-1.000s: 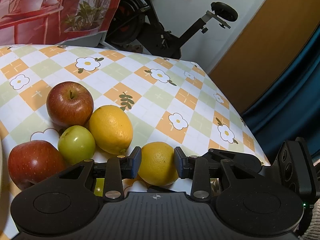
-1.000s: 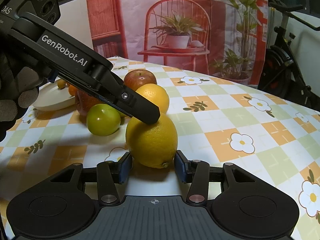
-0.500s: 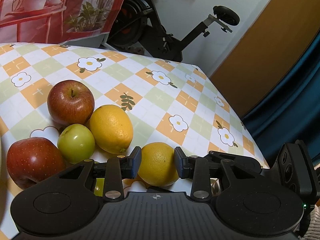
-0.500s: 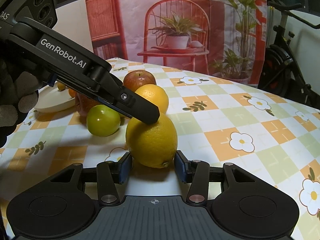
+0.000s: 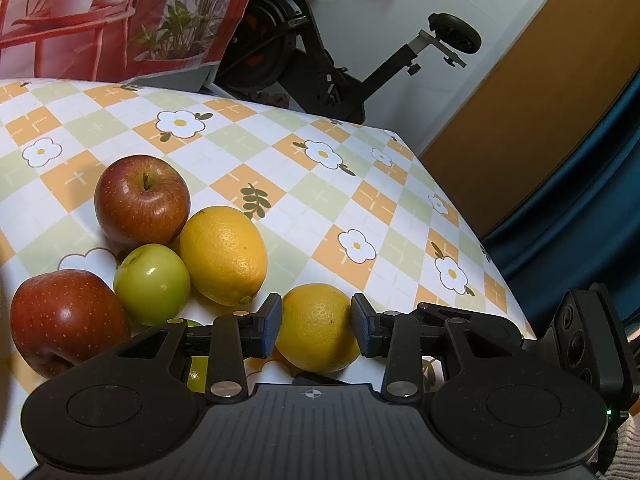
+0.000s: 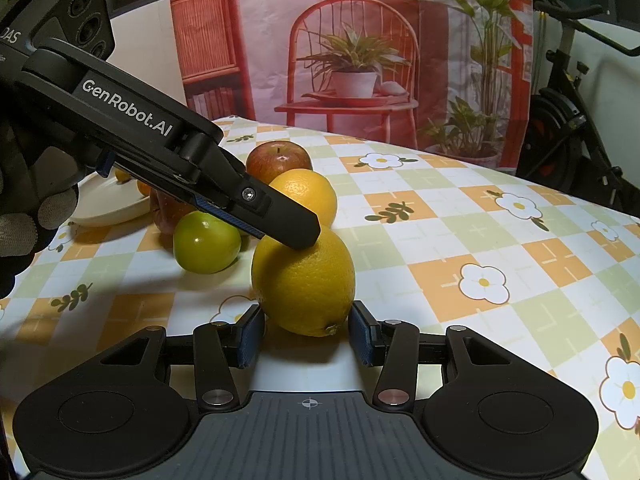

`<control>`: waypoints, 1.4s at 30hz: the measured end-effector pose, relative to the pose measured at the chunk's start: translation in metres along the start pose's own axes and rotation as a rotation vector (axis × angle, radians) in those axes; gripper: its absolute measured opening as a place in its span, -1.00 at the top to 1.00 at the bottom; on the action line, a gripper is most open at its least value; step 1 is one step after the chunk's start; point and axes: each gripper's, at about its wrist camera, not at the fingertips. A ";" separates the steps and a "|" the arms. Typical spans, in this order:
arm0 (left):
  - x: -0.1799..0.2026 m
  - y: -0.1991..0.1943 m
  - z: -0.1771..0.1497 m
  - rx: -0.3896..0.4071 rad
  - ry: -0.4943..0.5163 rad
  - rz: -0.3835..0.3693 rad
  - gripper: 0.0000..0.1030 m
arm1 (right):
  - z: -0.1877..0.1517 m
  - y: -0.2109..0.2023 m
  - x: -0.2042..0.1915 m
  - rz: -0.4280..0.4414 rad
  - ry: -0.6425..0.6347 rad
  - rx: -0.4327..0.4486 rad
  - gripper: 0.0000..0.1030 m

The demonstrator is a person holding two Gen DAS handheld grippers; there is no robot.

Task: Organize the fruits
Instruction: 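Grasp a lemon with the left gripper while the right gripper grasps a larger lemon, then lift both lemons and carry them over the beige plate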

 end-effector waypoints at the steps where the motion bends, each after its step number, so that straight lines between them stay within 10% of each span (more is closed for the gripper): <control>1: 0.000 0.000 0.000 -0.001 -0.003 0.009 0.00 | 0.000 0.000 0.000 0.001 0.001 0.001 0.17; 30: -0.003 -0.006 -0.002 -0.008 -0.010 -0.018 0.03 | 0.001 -0.002 -0.012 0.007 -0.004 0.034 0.17; 42: -0.037 -0.084 0.006 0.148 -0.044 0.030 0.03 | 0.063 0.008 -0.065 0.062 -0.109 0.069 0.17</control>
Point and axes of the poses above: each gripper's, at about its wrist camera, not at the fingertips, and y roughly the way its jaws point, x to its right, z to its top, and after that the axes turned 14 degrees about z, right-handed
